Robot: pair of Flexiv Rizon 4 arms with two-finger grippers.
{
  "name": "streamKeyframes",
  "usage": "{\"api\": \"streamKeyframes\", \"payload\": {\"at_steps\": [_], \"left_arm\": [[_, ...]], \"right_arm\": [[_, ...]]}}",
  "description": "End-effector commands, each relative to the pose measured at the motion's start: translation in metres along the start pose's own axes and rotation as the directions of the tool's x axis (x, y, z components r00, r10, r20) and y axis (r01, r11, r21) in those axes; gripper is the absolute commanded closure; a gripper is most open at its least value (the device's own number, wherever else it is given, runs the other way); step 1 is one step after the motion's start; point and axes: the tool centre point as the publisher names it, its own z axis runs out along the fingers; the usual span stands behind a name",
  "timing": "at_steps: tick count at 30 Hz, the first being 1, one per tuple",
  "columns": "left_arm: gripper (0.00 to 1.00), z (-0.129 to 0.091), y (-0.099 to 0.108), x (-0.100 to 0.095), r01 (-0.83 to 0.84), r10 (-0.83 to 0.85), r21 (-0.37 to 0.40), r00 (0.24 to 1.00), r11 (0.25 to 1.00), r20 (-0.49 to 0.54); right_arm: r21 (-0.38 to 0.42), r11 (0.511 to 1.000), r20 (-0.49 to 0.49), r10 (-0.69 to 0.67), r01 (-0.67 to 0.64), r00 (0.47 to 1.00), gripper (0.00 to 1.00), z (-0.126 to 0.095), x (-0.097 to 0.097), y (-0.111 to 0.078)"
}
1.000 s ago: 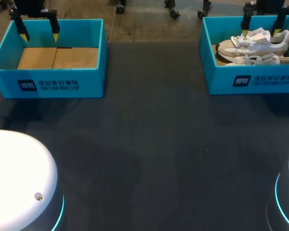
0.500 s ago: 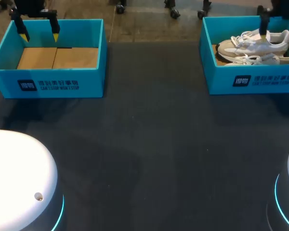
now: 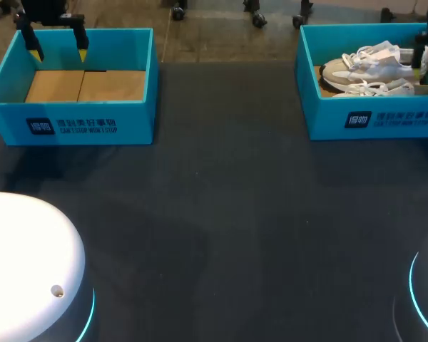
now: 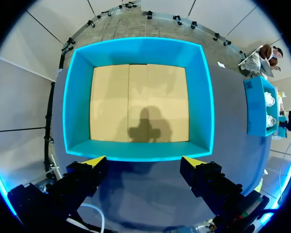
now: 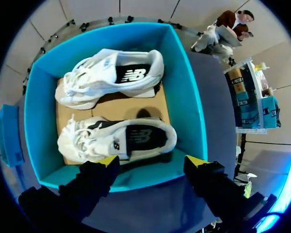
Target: Take the shoe out of the shoebox, open the shoe tongue, remove and reinsert the insole, then place the shoe into the shoebox
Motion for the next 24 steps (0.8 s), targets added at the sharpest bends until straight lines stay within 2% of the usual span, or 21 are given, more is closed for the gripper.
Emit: {"api": "streamKeyframes", "payload": {"at_steps": [1, 5, 6, 8, 15, 24], "left_arm": [[0.00, 0.000, 0.000, 0.000, 0.000, 0.000, 0.000, 1.000, 1.000, 0.001], [0.00, 0.000, 0.000, 0.000, 0.000, 0.000, 0.000, 1.000, 1.000, 0.001], [0.00, 0.000, 0.000, 0.000, 0.000, 0.000, 0.000, 1.000, 1.000, 0.001], [0.00, 0.000, 0.000, 0.000, 0.000, 0.000, 0.000, 1.000, 1.000, 0.001], [0.00, 0.000, 0.000, 0.000, 0.000, 0.000, 0.000, 1.000, 1.000, 0.001], [0.00, 0.000, 0.000, 0.000, 0.000, 0.000, 0.000, 1.000, 1.000, 0.001]], "right_arm": [[0.005, 1.000, 0.003, 0.016, -0.016, 1.000, 0.40, 0.014, -0.011, 0.009], [-0.004, 1.000, 0.048, 0.016, -0.016, 0.999, 0.44, 0.022, -0.019, 0.015], [-0.004, 1.000, 0.043, 0.016, -0.016, 0.999, 0.51, 0.024, -0.021, 0.016], [-0.002, 1.000, 0.058, 0.017, -0.017, 0.998, 0.52, 0.029, -0.024, 0.017], [0.008, 1.000, 0.065, 0.020, -0.020, 0.998, 0.53, 0.045, -0.028, 0.015], [-0.019, 1.000, 0.087, 0.024, -0.022, 0.996, 0.53, 0.066, -0.031, 0.017]]}}
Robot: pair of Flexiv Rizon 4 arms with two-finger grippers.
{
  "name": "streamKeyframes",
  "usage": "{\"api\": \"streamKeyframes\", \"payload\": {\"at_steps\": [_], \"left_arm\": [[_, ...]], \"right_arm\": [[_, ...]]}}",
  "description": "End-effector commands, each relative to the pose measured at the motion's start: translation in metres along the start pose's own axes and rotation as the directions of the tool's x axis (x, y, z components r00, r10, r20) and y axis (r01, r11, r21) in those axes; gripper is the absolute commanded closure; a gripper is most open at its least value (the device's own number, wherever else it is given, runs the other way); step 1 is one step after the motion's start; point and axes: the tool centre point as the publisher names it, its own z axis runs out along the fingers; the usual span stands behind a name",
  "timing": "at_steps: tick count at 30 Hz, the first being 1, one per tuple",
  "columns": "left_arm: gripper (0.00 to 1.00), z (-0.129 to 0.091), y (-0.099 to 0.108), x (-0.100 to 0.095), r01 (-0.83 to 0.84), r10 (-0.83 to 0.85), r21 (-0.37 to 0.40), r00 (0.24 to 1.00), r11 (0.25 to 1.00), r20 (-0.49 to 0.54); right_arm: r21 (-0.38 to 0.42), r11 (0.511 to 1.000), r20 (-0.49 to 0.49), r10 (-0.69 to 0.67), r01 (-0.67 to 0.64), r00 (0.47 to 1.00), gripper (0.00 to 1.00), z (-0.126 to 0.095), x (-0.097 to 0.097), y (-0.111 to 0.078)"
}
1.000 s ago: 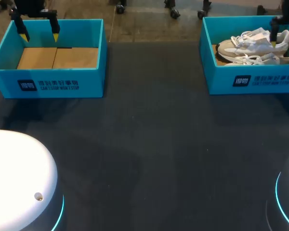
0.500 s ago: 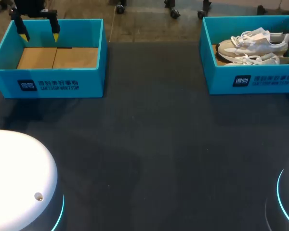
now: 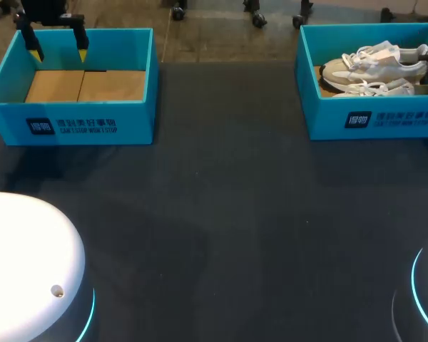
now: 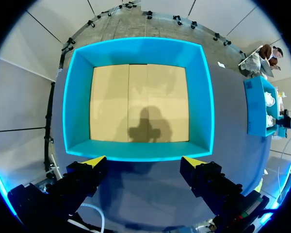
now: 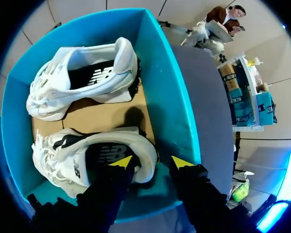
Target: Take the shoe out of the shoebox, open the shoe tongue, remove and reinsert the insole, then place the shoe into the shoebox
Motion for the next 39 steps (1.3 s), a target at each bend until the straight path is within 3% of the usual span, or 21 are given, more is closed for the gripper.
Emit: {"api": "streamKeyframes", "payload": {"at_steps": [1, 18, 22, 23, 24, 25, 30, 39], "left_arm": [[0.00, 0.000, 0.000, 0.000, 0.000, 0.000, 0.000, 1.000, 1.000, 0.001], [0.00, 0.000, 0.000, 0.000, 0.000, 0.000, 0.000, 1.000, 1.000, 0.001], [0.00, 0.000, 0.000, 0.000, 0.000, 0.000, 0.000, 1.000, 1.000, 0.001], [0.00, 0.000, 0.000, 0.000, 0.000, 0.000, 0.000, 1.000, 1.000, 0.001], [0.00, 0.000, 0.000, 0.000, 0.000, 0.000, 0.000, 1.000, 1.000, 0.001], [0.00, 0.000, 0.000, 0.000, 0.000, 0.000, 0.000, 1.000, 1.000, 0.001], [0.00, 0.000, 0.000, 0.000, 0.000, 0.000, 0.000, 1.000, 1.000, 0.001], [0.00, 0.000, 0.000, 0.000, 0.000, 0.000, 0.000, 1.000, 1.000, 0.001]], "right_arm": [[-0.010, 1.000, 0.011, -0.004, 0.005, 1.000, 0.53, 0.011, 0.002, 0.001], [-0.007, 1.000, 0.042, -0.016, 0.016, 0.999, 0.55, 0.045, 0.006, 0.004], [0.012, 0.999, 0.053, -0.031, 0.030, 0.998, 0.64, 0.052, 0.007, 0.004], [0.016, 0.999, 0.056, -0.032, 0.031, 0.998, 0.77, 0.053, 0.007, 0.004], [0.018, 0.999, 0.058, -0.032, 0.031, 0.998, 0.83, 0.053, 0.006, 0.003], [0.019, 0.999, 0.058, -0.030, 0.029, 0.998, 0.98, 0.054, 0.006, 0.003], [0.030, 0.999, 0.066, -0.021, 0.019, 0.998, 1.00, 0.053, 0.001, 0.000], [0.019, 1.000, 0.083, 0.009, -0.011, 0.996, 1.00, 0.032, -0.012, -0.006]]}}
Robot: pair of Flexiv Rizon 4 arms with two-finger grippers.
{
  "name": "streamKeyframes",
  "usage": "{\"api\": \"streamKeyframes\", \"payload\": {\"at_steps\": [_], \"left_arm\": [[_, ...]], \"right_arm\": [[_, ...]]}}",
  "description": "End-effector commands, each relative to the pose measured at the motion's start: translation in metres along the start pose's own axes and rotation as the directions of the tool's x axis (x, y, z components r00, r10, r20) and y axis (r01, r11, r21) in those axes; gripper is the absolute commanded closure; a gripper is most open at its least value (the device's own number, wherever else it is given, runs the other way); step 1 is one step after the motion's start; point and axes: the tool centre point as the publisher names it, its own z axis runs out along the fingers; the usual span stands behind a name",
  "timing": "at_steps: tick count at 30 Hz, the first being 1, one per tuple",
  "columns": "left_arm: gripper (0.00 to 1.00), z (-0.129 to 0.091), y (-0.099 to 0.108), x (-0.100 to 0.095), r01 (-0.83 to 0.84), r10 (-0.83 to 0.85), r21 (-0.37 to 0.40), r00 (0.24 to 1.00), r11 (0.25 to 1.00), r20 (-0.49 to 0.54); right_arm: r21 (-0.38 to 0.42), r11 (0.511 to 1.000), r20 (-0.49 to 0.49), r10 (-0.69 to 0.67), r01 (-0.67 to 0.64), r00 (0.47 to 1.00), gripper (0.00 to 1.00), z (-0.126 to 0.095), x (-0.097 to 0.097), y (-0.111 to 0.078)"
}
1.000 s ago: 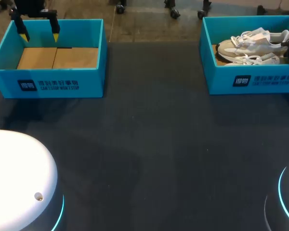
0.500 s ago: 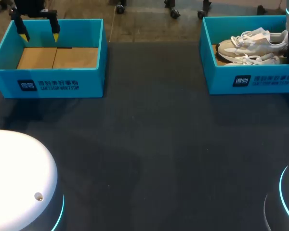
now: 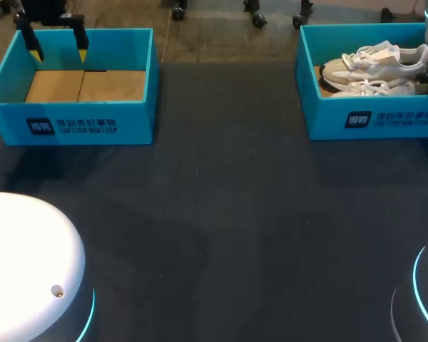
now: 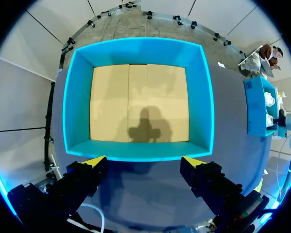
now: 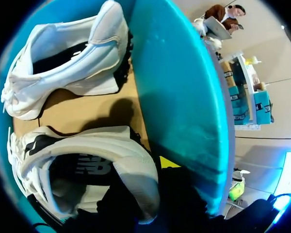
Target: Take the shoe out of the shoebox, open the shoe tongue, remove and reinsert the insole, then place the shoe into the shoebox
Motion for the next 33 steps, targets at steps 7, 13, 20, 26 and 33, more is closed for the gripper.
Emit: {"api": "streamKeyframes", "payload": {"at_steps": [7, 13, 20, 26, 33], "left_arm": [[0.00, 0.000, 0.000, 0.000, 0.000, 0.000, 0.000, 1.000, 1.000, 0.001], [0.00, 0.000, 0.000, 0.000, 0.000, 0.000, 0.000, 1.000, 1.000, 0.001], [0.00, 0.000, 0.000, 0.000, 0.000, 0.000, 0.000, 1.000, 1.000, 0.001], [0.00, 0.000, 0.000, 0.000, 0.000, 0.000, 0.000, 1.000, 1.000, 0.001], [0.00, 0.000, 0.000, 0.000, 0.000, 0.000, 0.000, 1.000, 1.000, 0.001]], "right_arm": [[-0.016, 0.999, 0.034, 0.029, -0.028, 0.999, 1.00, -0.037, -0.018, -0.009], [-0.025, 0.999, 0.052, 0.033, -0.032, 0.998, 1.00, -0.065, -0.023, -0.009], [-0.036, 0.999, 0.082, 0.006, -0.003, 0.997, 1.00, -0.102, -0.023, -0.005], [-0.047, 0.998, 0.097, -0.039, 0.044, 0.995, 1.00, -0.139, -0.020, -0.001], [-0.081, 0.995, 0.105, -0.052, 0.061, 0.993, 1.00, -0.174, -0.018, 0.003]]}}
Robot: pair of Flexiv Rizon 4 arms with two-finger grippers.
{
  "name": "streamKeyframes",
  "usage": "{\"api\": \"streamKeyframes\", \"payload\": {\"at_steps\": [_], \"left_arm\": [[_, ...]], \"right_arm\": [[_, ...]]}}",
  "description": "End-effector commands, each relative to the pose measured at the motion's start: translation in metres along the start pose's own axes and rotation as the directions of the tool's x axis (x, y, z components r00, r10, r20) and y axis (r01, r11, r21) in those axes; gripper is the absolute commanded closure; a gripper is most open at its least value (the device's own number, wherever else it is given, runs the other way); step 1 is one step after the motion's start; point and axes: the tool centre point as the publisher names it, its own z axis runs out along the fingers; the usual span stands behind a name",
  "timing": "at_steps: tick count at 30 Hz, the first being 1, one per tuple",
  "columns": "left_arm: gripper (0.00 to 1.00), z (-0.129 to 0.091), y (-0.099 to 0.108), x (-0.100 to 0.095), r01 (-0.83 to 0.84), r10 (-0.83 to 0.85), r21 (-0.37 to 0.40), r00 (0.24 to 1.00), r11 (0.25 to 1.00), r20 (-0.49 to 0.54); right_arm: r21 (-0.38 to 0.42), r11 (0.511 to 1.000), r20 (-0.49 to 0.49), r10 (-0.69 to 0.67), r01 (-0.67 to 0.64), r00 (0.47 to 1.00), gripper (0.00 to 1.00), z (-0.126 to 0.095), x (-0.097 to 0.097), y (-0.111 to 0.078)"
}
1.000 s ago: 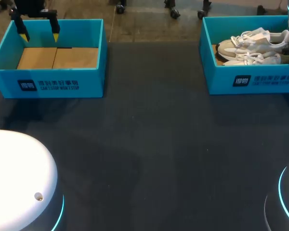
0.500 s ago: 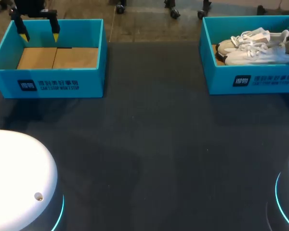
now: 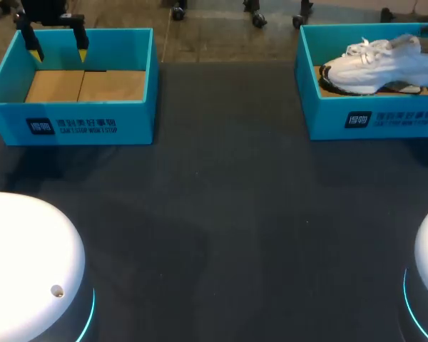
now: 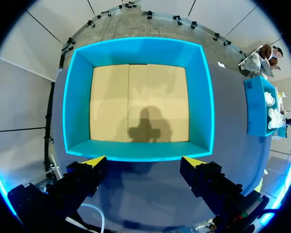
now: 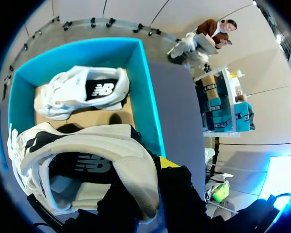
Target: Take the shoe out of the shoebox, open the shoe tongue, remove and reinsert the insole, then place the shoe into the shoebox
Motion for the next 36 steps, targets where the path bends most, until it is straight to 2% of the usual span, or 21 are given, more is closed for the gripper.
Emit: {"api": "streamKeyframes", "payload": {"at_steps": [1, 7, 14, 30, 36], "left_arm": [[0.00, 0.000, 0.000, 0.000, 0.000, 0.000, 0.000, 1.000, 1.000, 0.001], [0.00, 0.000, 0.000, 0.000, 0.000, 0.000, 0.000, 1.000, 1.000, 0.001], [0.00, 0.000, 0.000, 0.000, 0.000, 0.000, 0.000, 1.000, 1.000, 0.001], [0.00, 0.000, 0.000, 0.000, 0.000, 0.000, 0.000, 1.000, 1.000, 0.001], [0.00, 0.000, 0.000, 0.000, 0.000, 0.000, 0.000, 1.000, 1.000, 0.001]], "right_arm": [[-0.017, 1.000, 0.006, -0.010, 0.010, 1.000, 1.00, -0.032, -0.003, -0.003], [-0.022, 1.000, 0.015, -0.020, 0.020, 1.000, 1.00, -0.060, -0.002, -0.003], [-0.004, 1.000, -0.028, -0.004, 0.004, 1.000, 1.00, -0.099, -0.006, -0.012], [-0.004, 1.000, -0.028, -0.004, 0.004, 1.000, 1.00, -0.099, -0.006, -0.012], [-0.016, 0.999, -0.014, -0.042, 0.042, 0.999, 1.00, -0.105, 0.001, -0.039]]}}
